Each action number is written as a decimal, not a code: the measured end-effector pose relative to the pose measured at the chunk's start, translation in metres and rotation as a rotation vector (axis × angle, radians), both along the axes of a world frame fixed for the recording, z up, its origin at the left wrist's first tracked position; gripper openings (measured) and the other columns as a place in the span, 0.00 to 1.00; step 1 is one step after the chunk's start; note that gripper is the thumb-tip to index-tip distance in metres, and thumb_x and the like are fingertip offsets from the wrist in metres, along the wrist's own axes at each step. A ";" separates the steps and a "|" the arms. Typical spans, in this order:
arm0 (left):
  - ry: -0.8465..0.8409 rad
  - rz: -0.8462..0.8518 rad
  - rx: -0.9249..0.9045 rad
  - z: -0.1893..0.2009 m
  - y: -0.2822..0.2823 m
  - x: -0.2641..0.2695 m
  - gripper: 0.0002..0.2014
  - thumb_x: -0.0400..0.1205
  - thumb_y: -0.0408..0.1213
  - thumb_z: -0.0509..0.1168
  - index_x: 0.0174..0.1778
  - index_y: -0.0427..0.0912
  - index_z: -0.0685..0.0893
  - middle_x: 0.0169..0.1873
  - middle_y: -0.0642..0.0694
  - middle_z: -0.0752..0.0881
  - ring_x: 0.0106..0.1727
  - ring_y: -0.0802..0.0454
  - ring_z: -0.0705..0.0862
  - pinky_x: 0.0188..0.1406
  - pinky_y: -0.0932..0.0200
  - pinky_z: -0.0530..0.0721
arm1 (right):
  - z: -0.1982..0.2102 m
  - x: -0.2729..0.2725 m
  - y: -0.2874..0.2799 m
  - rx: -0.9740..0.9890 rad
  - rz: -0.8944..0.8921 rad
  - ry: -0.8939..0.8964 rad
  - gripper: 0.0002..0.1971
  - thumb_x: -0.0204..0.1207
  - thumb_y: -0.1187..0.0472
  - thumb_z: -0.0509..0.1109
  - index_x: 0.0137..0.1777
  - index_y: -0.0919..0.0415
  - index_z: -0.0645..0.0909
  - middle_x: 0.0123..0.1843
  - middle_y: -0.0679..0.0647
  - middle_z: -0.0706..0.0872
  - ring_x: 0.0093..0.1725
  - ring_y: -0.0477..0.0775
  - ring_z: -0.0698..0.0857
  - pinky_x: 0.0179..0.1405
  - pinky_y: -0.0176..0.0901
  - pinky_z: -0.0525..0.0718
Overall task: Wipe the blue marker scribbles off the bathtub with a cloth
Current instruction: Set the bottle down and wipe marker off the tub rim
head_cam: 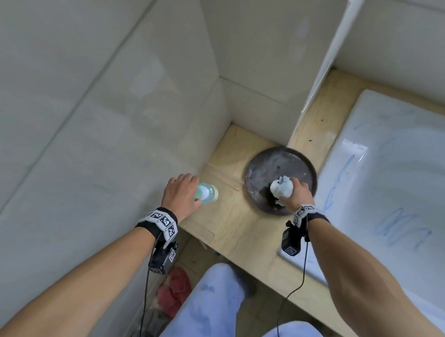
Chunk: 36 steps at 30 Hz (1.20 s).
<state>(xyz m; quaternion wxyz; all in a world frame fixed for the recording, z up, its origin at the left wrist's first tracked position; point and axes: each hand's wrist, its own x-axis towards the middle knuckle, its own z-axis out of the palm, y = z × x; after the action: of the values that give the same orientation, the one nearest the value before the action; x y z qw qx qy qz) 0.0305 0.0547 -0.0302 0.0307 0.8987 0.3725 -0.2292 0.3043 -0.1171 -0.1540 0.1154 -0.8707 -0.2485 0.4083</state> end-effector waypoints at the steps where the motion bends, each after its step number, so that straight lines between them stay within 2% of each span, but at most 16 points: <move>1: -0.003 -0.009 -0.005 -0.006 0.001 -0.001 0.19 0.72 0.47 0.73 0.55 0.44 0.81 0.50 0.48 0.83 0.51 0.46 0.81 0.47 0.52 0.74 | -0.010 -0.001 0.009 -0.020 -0.005 -0.021 0.25 0.75 0.50 0.68 0.73 0.48 0.72 0.68 0.64 0.75 0.63 0.73 0.81 0.64 0.60 0.83; 3: -0.004 -0.015 -0.023 -0.018 0.003 -0.005 0.18 0.72 0.47 0.73 0.55 0.43 0.81 0.50 0.48 0.83 0.51 0.46 0.81 0.47 0.52 0.73 | -0.035 -0.003 0.020 -0.064 0.044 -0.059 0.24 0.75 0.52 0.69 0.71 0.45 0.71 0.69 0.62 0.71 0.64 0.73 0.79 0.60 0.61 0.83; 6: 0.003 0.002 -0.027 -0.035 0.006 -0.016 0.17 0.72 0.46 0.72 0.54 0.44 0.81 0.50 0.48 0.82 0.51 0.47 0.81 0.47 0.52 0.72 | -0.073 -0.005 0.020 -0.132 0.179 -0.096 0.36 0.71 0.55 0.80 0.76 0.43 0.67 0.74 0.60 0.65 0.68 0.71 0.74 0.56 0.60 0.83; 8: -0.002 0.023 -0.031 -0.044 0.005 -0.022 0.16 0.73 0.46 0.71 0.54 0.45 0.80 0.49 0.49 0.81 0.49 0.48 0.80 0.46 0.53 0.72 | -0.095 -0.008 0.016 -0.163 0.239 -0.155 0.41 0.70 0.56 0.82 0.79 0.43 0.64 0.75 0.60 0.60 0.69 0.69 0.72 0.56 0.60 0.86; 12: -0.025 0.040 -0.021 -0.053 -0.003 -0.025 0.18 0.74 0.46 0.71 0.56 0.44 0.79 0.50 0.49 0.81 0.49 0.49 0.80 0.46 0.54 0.73 | -0.111 -0.006 0.013 -0.130 0.267 -0.223 0.36 0.70 0.62 0.79 0.77 0.45 0.70 0.70 0.60 0.64 0.66 0.68 0.73 0.53 0.61 0.87; 14: -0.015 0.054 -0.022 -0.052 -0.007 -0.021 0.20 0.75 0.46 0.72 0.59 0.44 0.78 0.52 0.49 0.80 0.51 0.49 0.80 0.49 0.54 0.74 | -0.103 0.001 0.014 -0.099 0.208 -0.143 0.34 0.70 0.61 0.80 0.76 0.47 0.74 0.70 0.58 0.68 0.64 0.69 0.78 0.61 0.61 0.86; 16: -0.004 0.075 -0.016 -0.045 -0.012 -0.016 0.23 0.73 0.48 0.72 0.61 0.44 0.77 0.55 0.48 0.80 0.55 0.48 0.80 0.52 0.53 0.75 | -0.087 0.006 0.013 -0.001 0.075 -0.079 0.35 0.67 0.58 0.81 0.76 0.52 0.77 0.69 0.61 0.73 0.62 0.68 0.82 0.68 0.56 0.83; 17: 0.000 0.077 -0.012 -0.041 -0.015 -0.013 0.25 0.71 0.49 0.73 0.61 0.44 0.76 0.55 0.47 0.79 0.56 0.47 0.79 0.54 0.52 0.75 | -0.078 0.007 0.009 0.077 -0.049 -0.051 0.34 0.66 0.55 0.81 0.75 0.55 0.79 0.67 0.62 0.78 0.61 0.66 0.83 0.68 0.52 0.82; 20: -0.062 0.024 0.006 -0.026 -0.033 0.002 0.29 0.69 0.54 0.73 0.61 0.44 0.75 0.57 0.46 0.78 0.57 0.45 0.77 0.56 0.51 0.76 | -0.042 0.010 -0.022 0.312 -0.481 0.044 0.26 0.63 0.52 0.78 0.62 0.58 0.86 0.53 0.58 0.89 0.52 0.58 0.88 0.57 0.47 0.87; 22: -0.132 -0.020 -0.016 -0.019 -0.052 0.022 0.26 0.73 0.53 0.70 0.63 0.44 0.74 0.58 0.46 0.78 0.58 0.45 0.77 0.58 0.50 0.77 | -0.023 0.014 -0.055 0.443 -0.759 0.199 0.20 0.65 0.57 0.78 0.58 0.61 0.86 0.49 0.56 0.90 0.49 0.55 0.89 0.50 0.50 0.90; 24: -0.179 -0.040 -0.090 -0.017 -0.076 0.047 0.24 0.77 0.48 0.67 0.66 0.44 0.73 0.60 0.46 0.78 0.59 0.45 0.77 0.60 0.50 0.77 | -0.004 0.019 -0.092 0.528 -0.979 0.435 0.22 0.68 0.56 0.79 0.61 0.62 0.85 0.51 0.58 0.89 0.50 0.56 0.88 0.45 0.50 0.91; 27: -0.230 -0.014 -0.282 -0.032 -0.118 0.087 0.23 0.79 0.43 0.67 0.70 0.44 0.73 0.64 0.46 0.80 0.63 0.44 0.81 0.62 0.47 0.81 | 0.012 0.026 -0.150 0.587 -1.149 0.737 0.20 0.79 0.52 0.75 0.67 0.58 0.81 0.55 0.56 0.87 0.53 0.53 0.87 0.51 0.48 0.90; 29: -0.212 -0.005 -0.373 -0.056 -0.147 0.108 0.24 0.80 0.44 0.69 0.71 0.46 0.73 0.65 0.47 0.80 0.64 0.45 0.82 0.60 0.48 0.82 | 0.011 0.032 -0.182 0.611 -1.147 0.812 0.25 0.79 0.49 0.73 0.73 0.59 0.79 0.61 0.56 0.86 0.57 0.52 0.86 0.57 0.48 0.88; 31: -0.169 -0.022 -0.437 -0.088 -0.176 0.123 0.27 0.79 0.47 0.71 0.73 0.47 0.74 0.66 0.47 0.80 0.65 0.45 0.81 0.60 0.49 0.82 | 0.001 0.039 -0.206 0.624 -1.122 0.797 0.28 0.75 0.53 0.74 0.73 0.60 0.76 0.65 0.58 0.84 0.59 0.55 0.86 0.56 0.50 0.88; 33: -0.116 -0.042 -0.474 -0.123 -0.200 0.129 0.30 0.76 0.50 0.75 0.72 0.45 0.75 0.66 0.47 0.80 0.65 0.45 0.81 0.60 0.48 0.82 | -0.015 0.043 -0.222 0.616 -1.047 0.680 0.26 0.72 0.60 0.75 0.69 0.63 0.75 0.64 0.60 0.84 0.60 0.57 0.86 0.51 0.51 0.89; 36: -0.069 -0.077 -0.494 -0.172 -0.229 0.128 0.31 0.71 0.54 0.79 0.66 0.46 0.76 0.60 0.49 0.82 0.62 0.46 0.82 0.56 0.49 0.84 | -0.043 0.046 -0.236 0.547 -0.756 0.415 0.27 0.69 0.61 0.80 0.67 0.65 0.75 0.57 0.57 0.87 0.54 0.56 0.88 0.48 0.49 0.89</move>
<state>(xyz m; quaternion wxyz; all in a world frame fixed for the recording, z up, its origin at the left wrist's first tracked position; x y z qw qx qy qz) 0.1588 -0.1747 -0.2024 0.2531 0.8849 0.2694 -0.2835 0.3506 -0.3529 -0.1970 0.5255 -0.7383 0.0144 0.4225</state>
